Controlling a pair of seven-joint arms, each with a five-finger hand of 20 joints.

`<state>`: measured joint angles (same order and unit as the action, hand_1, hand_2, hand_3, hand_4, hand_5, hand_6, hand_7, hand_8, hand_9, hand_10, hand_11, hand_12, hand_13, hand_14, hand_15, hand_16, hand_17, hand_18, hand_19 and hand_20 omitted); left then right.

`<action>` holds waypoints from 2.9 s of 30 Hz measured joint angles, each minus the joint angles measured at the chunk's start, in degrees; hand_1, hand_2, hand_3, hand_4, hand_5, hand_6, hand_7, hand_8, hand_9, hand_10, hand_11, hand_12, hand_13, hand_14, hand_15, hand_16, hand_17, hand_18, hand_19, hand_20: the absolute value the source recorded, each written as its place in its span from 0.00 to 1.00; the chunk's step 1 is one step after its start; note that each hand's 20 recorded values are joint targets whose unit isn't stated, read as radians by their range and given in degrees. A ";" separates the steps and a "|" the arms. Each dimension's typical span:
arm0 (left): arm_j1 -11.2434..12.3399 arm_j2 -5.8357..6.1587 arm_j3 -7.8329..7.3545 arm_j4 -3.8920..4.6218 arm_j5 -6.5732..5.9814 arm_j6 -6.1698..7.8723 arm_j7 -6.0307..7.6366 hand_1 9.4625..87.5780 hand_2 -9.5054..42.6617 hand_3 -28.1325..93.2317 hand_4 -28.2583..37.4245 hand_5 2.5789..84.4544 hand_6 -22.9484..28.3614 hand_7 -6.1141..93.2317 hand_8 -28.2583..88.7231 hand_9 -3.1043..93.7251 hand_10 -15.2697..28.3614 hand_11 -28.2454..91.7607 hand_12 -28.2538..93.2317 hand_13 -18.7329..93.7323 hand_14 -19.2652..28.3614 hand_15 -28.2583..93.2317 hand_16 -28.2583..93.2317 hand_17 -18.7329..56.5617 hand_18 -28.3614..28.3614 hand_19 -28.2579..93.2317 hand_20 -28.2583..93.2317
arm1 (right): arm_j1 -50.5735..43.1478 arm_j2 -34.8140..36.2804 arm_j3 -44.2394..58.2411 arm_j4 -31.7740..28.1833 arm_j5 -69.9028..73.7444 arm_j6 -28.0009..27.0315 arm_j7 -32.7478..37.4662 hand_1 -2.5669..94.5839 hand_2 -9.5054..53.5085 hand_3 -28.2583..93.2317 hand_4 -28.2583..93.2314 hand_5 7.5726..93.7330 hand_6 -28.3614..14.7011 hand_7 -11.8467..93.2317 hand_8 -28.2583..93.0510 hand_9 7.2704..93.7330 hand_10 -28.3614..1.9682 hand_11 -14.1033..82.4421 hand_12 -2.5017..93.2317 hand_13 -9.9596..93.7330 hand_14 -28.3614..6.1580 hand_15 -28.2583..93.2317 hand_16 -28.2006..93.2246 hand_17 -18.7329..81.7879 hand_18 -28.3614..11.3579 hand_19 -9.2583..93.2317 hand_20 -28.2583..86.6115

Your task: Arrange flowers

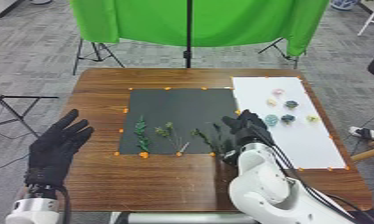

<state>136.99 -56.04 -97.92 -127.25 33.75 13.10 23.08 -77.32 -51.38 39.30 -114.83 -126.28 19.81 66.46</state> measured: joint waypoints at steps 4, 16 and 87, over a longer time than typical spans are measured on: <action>-0.42 -0.31 -0.03 0.23 0.31 -0.44 -0.57 0.18 0.34 0.88 0.02 0.47 0.65 0.17 0.17 0.43 0.84 0.43 0.32 0.40 1.00 0.65 0.16 0.13 0.97 0.69 0.33 | -0.02 0.76 3.29 -0.04 0.52 -1.93 0.23 0.31 0.19 0.84 0.05 0.74 0.54 0.23 0.14 0.84 0.39 0.53 0.22 0.77 0.39 0.83 0.38 0.48 0.00 0.93 0.55; -0.83 -0.93 -0.57 0.72 0.36 -1.03 -0.76 0.16 0.34 0.88 0.00 0.47 0.63 0.17 0.17 0.42 0.83 0.43 0.32 0.40 1.00 0.65 0.16 0.13 0.97 0.68 0.32 | 0.48 11.59 6.27 2.39 4.77 -6.09 -7.13 0.35 0.07 0.90 0.03 0.57 0.61 0.26 0.13 0.66 0.37 0.57 0.20 0.65 0.41 0.85 0.35 0.39 0.00 0.86 0.57; -9.99 3.02 0.22 0.75 -0.05 -0.33 -0.50 0.16 0.34 0.88 0.00 0.46 0.63 0.17 0.16 0.43 0.84 0.44 0.32 0.40 1.00 0.66 0.16 0.13 0.97 0.69 0.34 | 34.04 -20.45 -30.46 23.75 -4.41 -6.89 -32.35 0.55 0.00 0.79 0.00 0.92 0.75 0.26 0.24 0.93 0.68 0.48 0.32 0.78 0.62 0.83 0.41 0.42 0.13 0.89 0.63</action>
<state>127.00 -53.03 -97.70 -126.50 33.70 12.77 22.58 -43.28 -71.83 8.83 -91.08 -130.69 12.92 34.10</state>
